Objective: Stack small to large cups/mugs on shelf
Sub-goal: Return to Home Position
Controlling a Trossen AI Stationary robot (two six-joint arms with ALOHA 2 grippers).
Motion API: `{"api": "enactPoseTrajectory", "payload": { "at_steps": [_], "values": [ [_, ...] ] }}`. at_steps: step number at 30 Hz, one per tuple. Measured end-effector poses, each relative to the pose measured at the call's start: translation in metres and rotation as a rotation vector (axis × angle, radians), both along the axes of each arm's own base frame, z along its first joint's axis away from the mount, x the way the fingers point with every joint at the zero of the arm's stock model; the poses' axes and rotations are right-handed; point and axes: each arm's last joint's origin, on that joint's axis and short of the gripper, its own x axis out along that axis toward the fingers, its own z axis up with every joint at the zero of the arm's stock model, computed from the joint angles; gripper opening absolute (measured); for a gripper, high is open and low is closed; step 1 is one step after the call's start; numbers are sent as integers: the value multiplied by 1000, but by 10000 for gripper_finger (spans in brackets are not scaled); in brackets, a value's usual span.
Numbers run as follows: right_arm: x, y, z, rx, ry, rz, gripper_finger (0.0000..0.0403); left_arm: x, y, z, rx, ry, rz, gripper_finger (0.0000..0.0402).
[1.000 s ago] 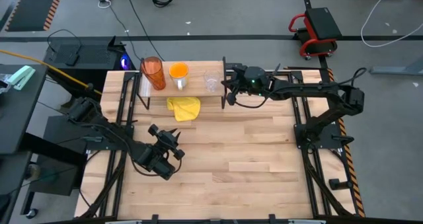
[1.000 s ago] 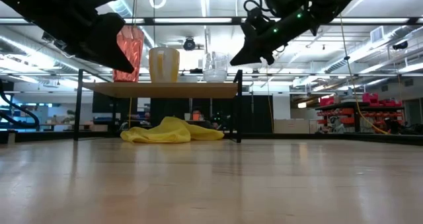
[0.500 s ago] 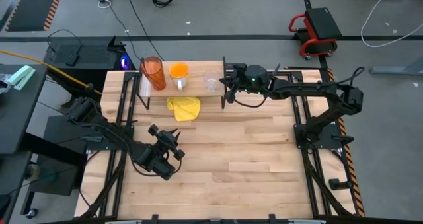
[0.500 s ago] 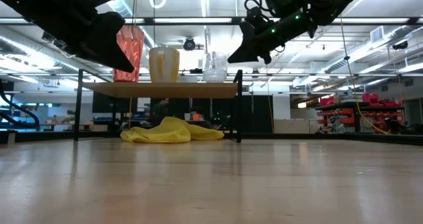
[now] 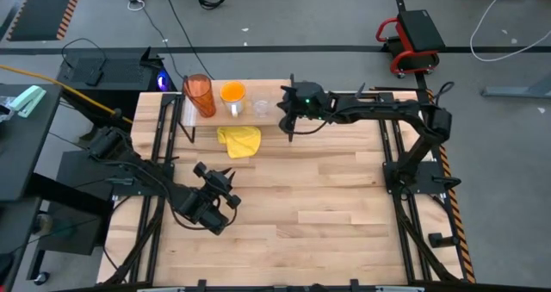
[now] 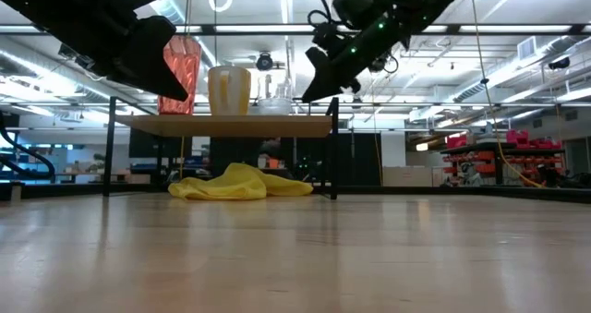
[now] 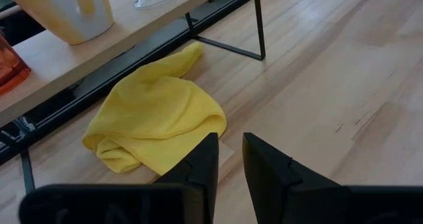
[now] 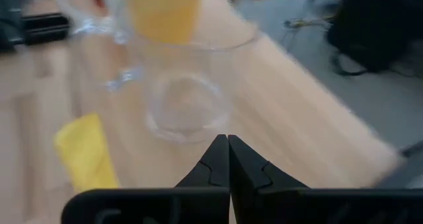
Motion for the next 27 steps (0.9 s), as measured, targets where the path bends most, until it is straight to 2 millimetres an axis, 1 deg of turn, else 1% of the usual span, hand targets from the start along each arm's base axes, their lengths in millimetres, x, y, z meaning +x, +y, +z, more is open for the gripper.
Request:
{"api": "enactPoseTrajectory", "payload": {
  "at_steps": [4, 7, 11, 16, 19, 23, 27],
  "values": [
    [-8, 2, 11, -17, 2, -37, 1, 0, -1, 0, -1, -1, -3, 79],
    [-15, 10, 21, -14, 17, -27, 1, 0, -1, 0, -4, -4, -3, 75],
    [-22, 32, 35, -42, 42, 47, 1, 0, 0, 0, -4, -4, 1, 70],
    [-37, 64, 60, -60, 4, 131, 2, 2, 3, 0, -3, -4, 12, 69],
    [-56, 86, 83, -49, -53, 175, 2, 2, 4, 0, -1, 0, 15, 73],
    [-90, 115, 110, 14, -137, 224, 2, 2, 3, 0, 1, 3, 13, 75],
    [-124, 139, 126, 65, -167, 298, 7, 2, 3, 0, 2, 4, 12, 70]
  ]
}}
